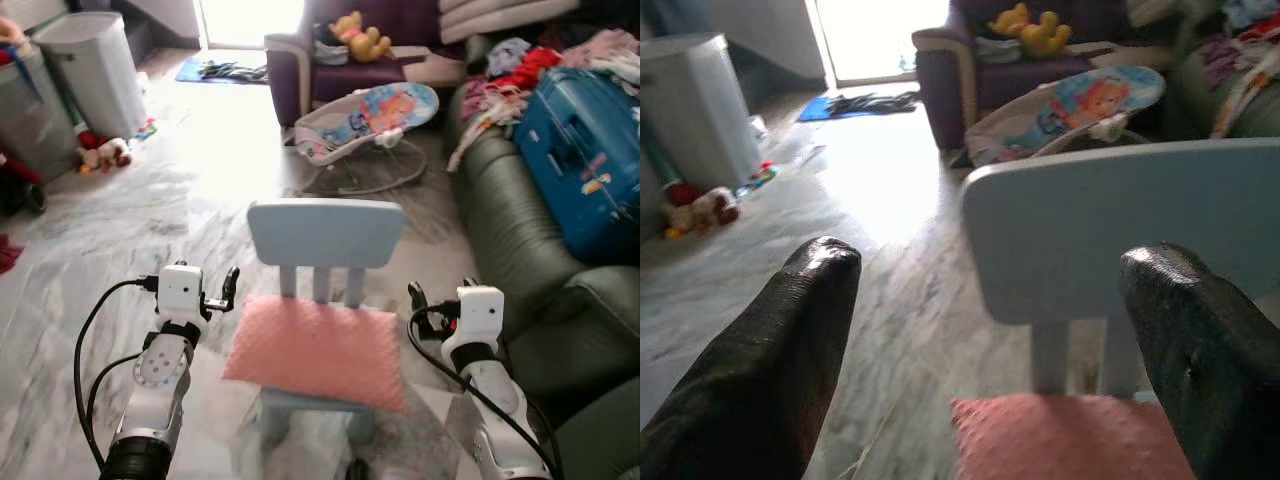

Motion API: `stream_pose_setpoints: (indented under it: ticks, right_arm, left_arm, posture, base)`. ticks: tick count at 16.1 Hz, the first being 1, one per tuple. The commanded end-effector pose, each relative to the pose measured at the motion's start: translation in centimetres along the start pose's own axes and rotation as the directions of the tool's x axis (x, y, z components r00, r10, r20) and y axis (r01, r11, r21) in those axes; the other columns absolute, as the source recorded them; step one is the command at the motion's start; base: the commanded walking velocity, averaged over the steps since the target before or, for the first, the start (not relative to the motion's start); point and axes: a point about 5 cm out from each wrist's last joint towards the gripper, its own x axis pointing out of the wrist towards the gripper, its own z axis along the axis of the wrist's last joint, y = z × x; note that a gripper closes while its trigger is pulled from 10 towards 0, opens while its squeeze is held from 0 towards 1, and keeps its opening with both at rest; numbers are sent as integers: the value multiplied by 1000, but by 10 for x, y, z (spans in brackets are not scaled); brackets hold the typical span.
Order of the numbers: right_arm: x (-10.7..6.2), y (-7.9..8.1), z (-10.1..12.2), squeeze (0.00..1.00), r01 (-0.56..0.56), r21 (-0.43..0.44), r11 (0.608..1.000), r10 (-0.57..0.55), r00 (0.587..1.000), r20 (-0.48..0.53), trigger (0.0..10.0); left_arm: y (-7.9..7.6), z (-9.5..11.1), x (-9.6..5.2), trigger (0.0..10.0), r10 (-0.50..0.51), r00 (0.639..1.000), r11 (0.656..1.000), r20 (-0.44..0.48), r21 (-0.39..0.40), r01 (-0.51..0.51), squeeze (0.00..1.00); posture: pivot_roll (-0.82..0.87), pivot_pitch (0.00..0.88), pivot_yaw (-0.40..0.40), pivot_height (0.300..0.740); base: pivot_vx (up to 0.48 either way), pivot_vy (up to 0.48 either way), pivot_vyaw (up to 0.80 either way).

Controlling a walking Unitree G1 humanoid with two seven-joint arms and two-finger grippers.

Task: Move the pillow to the sofa

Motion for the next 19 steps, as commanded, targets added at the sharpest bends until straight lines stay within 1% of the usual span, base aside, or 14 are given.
stream_pose_setpoints:
  ticks: [1,9,12,14,16,17,18,19]
  right_arm:
    - [1,-2,-1,0,4,1,1000,-4,1000,-9,10000]
    - [0,-2,-4,0,-2,-2,1000,2,1000,-22,10000]
    - [0,-2,-5,0,-6,-3,1000,6,1000,-26,10000]
    - [0,-3,-4,0,11,10,1000,-11,1000,-26,10000]
    - [0,-5,-3,0,20,19,1000,-20,1000,-19,10000]
    - [3,-5,-2,0,35,36,999,-34,999,-12,10000]
    - [3,-4,-1,0,39,42,998,-39,999,-8,10000]
    - [5,-2,1,0,45,52,998,-45,999,-3,10000]
  left_arm:
    - [-2,1,2,10000,-3,1000,1000,-2,0,3,0]
    - [-2,-1,1,10000,-1,1000,1000,-7,-9,1,0]
    - [-1,-1,1,10000,14,1000,1000,-13,-18,-14,0]
    - [0,-2,1,10000,11,1000,1000,-23,-18,-11,0]
    - [3,-3,1,10000,3,999,1000,-34,0,-3,0]
    - [10,-4,0,10000,13,999,1000,-46,16,-13,0]
    - [14,-5,0,10000,18,999,1000,-50,21,-17,0]
    - [20,-5,0,10000,28,998,999,-59,25,-26,0]
  posture:
    - [-26,0,-12,740]
    - [-27,0,-14,740]
    - [-25,0,-18,740]
    - [-18,0,-25,740]
    - [-8,0,-26,740]
    - [-3,0,-24,740]
    - [-3,0,-24,740]
    - [-1,0,-22,740]
  base:
    - [0,0,0]
    - [0,0,0]
    - [0,0,0]
    - [0,0,0]
    - [0,0,0]
    - [0,0,0]
    - [0,0,0]
    - [0,0,0]
